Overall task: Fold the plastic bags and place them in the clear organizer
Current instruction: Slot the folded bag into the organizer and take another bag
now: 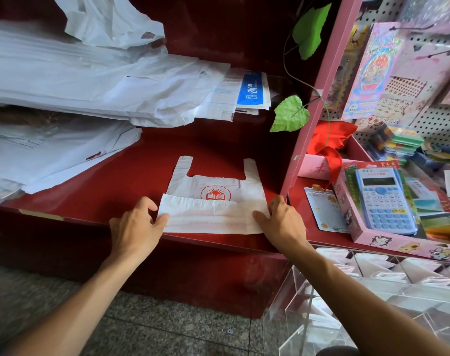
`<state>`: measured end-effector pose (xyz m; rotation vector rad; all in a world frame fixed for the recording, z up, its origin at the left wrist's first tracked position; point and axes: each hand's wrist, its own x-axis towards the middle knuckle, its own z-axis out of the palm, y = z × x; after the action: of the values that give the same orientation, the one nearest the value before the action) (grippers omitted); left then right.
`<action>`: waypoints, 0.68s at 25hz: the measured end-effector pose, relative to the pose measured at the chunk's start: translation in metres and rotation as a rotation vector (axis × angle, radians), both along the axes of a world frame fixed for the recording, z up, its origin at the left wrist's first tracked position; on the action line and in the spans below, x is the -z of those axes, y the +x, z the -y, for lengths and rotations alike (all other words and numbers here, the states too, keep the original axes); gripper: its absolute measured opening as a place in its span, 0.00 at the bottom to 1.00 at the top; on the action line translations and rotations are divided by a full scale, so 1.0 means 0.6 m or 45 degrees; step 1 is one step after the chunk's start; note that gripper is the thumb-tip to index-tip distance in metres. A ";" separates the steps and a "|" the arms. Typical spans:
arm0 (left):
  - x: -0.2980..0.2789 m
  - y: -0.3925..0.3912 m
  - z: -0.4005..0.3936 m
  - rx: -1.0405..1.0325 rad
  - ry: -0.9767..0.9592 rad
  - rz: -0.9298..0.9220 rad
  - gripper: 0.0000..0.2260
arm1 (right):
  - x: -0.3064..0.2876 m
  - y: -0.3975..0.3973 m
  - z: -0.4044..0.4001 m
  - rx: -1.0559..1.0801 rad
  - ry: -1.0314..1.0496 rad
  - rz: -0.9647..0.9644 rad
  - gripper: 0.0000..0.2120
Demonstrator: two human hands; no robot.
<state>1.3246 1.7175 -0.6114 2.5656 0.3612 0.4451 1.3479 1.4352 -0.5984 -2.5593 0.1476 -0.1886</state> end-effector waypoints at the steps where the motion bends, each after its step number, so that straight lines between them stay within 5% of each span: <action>1: -0.001 0.000 0.000 -0.017 -0.015 0.013 0.10 | -0.004 -0.005 -0.001 0.034 0.048 0.034 0.16; 5: -0.016 0.004 0.019 0.121 0.189 0.313 0.10 | -0.021 -0.006 -0.024 0.046 -0.185 0.498 0.11; 8: -0.012 0.011 0.080 0.568 0.180 0.385 0.14 | -0.017 -0.004 -0.093 -0.391 -0.312 0.676 0.04; 12: 0.012 0.025 0.112 0.791 -0.126 0.038 0.26 | 0.018 0.010 -0.152 -0.684 -0.185 0.393 0.16; 14: 0.031 0.034 0.101 0.863 0.022 0.014 0.29 | 0.033 0.011 -0.145 -0.697 -0.276 0.061 0.32; 17: 0.043 0.039 0.095 0.759 0.367 0.106 0.29 | 0.047 0.003 -0.131 -0.613 -0.430 -0.111 0.36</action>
<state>1.3481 1.6604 -0.6373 2.7443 -0.5259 0.3942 1.3496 1.5137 -0.6269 -2.8457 -0.5053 0.0918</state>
